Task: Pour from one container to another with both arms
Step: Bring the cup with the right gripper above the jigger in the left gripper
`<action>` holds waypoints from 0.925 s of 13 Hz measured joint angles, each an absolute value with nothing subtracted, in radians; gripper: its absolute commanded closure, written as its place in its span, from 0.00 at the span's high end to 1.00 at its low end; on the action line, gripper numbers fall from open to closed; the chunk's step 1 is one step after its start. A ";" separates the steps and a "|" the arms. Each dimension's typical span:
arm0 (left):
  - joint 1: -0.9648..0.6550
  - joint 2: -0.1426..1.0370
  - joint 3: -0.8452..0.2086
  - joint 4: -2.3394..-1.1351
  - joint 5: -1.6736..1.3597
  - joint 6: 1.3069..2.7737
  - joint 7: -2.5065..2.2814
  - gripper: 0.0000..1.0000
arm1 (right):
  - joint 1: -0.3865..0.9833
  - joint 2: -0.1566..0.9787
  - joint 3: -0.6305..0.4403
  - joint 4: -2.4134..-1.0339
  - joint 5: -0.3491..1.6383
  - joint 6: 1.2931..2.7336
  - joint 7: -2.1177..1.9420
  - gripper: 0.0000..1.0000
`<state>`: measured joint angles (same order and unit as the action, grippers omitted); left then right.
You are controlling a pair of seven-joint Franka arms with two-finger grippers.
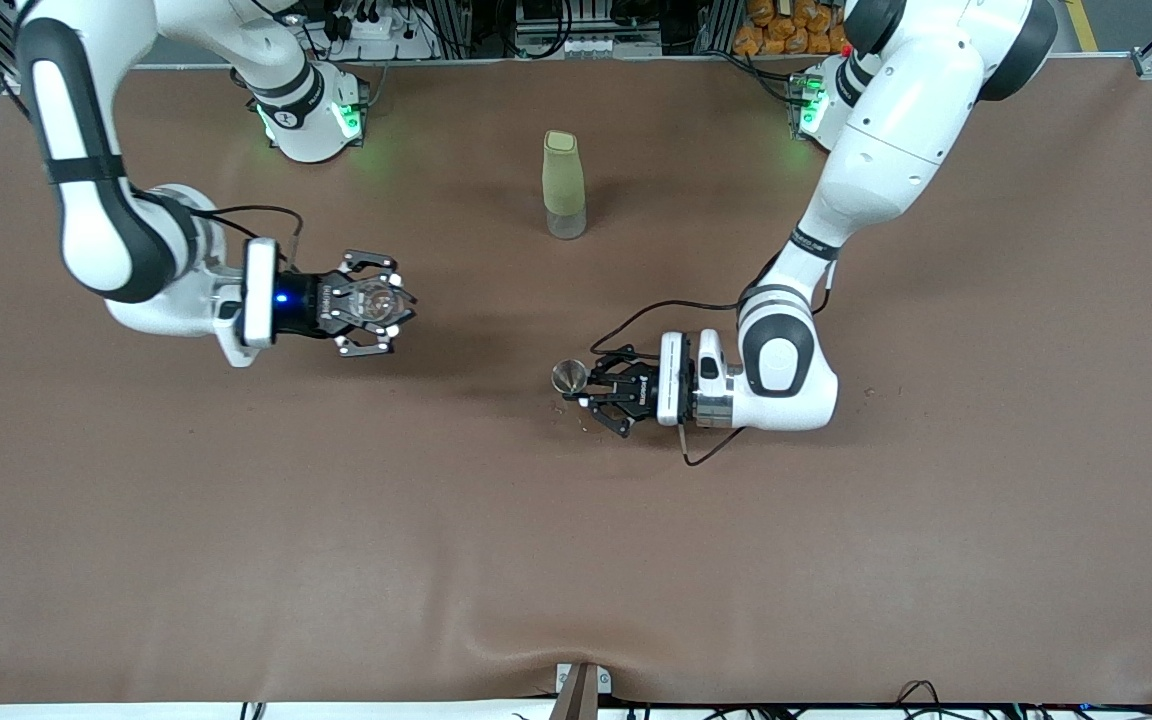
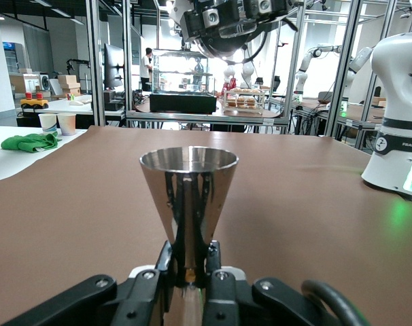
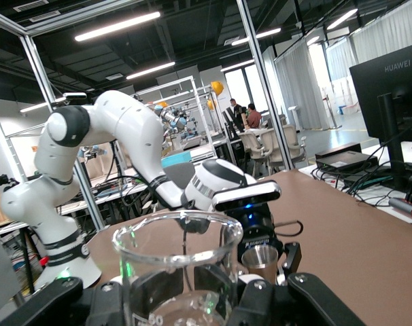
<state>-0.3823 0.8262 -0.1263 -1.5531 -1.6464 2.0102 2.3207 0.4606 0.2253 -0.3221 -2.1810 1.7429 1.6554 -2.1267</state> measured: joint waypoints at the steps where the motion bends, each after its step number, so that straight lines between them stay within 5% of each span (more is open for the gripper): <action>1: -0.392 0.826 -0.126 -1.551 -1.656 2.018 2.321 0.00 | 0.485 0.237 -0.322 -2.180 1.782 1.660 -2.141 0.00; 12: -0.438 0.848 -0.125 -1.526 -1.774 2.093 2.447 0.00 | 0.679 0.372 -0.290 -2.111 2.093 1.757 -2.271 0.00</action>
<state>-0.4377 0.8485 -0.1250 -1.5260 -1.7739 2.0926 2.4473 0.6785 0.3718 -0.2898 -2.1107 2.0931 1.7572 -2.2710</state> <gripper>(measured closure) 0.789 0.828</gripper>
